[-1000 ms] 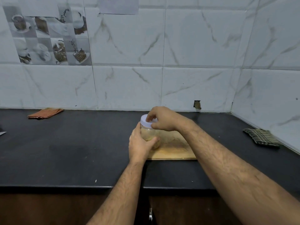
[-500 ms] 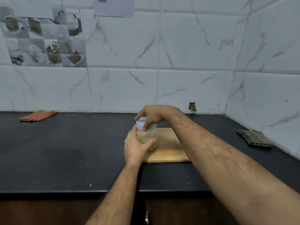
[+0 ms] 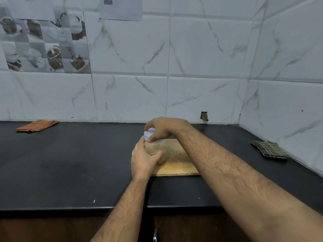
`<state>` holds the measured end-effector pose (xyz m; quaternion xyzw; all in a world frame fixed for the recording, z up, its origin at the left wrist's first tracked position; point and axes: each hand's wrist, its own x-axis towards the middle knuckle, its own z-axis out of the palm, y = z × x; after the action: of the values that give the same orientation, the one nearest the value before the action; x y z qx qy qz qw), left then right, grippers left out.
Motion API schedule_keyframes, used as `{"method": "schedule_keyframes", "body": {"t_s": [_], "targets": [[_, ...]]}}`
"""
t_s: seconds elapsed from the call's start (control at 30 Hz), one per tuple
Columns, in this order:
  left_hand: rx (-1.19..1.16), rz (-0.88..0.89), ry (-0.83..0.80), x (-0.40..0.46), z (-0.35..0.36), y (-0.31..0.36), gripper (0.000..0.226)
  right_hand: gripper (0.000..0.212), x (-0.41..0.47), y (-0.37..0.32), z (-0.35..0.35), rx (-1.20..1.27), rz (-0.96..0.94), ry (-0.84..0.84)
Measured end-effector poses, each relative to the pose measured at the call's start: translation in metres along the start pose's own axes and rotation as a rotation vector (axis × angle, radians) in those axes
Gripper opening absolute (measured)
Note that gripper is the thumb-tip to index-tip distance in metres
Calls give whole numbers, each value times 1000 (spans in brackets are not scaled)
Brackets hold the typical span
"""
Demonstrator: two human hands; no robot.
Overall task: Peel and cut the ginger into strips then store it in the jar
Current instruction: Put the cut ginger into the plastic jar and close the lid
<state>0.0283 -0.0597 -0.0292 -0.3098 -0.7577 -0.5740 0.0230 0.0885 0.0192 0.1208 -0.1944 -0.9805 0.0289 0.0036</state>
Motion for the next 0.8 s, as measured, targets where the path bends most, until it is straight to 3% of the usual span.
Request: {"method": "schedule_keyframes", "body": {"t_s": [0.13,0.33,0.43,0.53,0.73,0.8], "targets": [[23,20,1,-2,1,2,81,59,4,-6,21,-65,110,124],[-17,9,-5,-3,0,2,93,53,9,-13,-17,-179,178,-199],[-40,11,1,-2,0,3,98,55,15,-5,-22,-187,126,-191],[-36,0,-7,-1,-1,1,101,38,22,4,-16,-145,91,-123],[-34,5,-11,0,0,2,97,73,13,6,9,-161,196,87],[-36,10,-13,1,-1,2,99,91,12,2,7,-175,246,52]]}}
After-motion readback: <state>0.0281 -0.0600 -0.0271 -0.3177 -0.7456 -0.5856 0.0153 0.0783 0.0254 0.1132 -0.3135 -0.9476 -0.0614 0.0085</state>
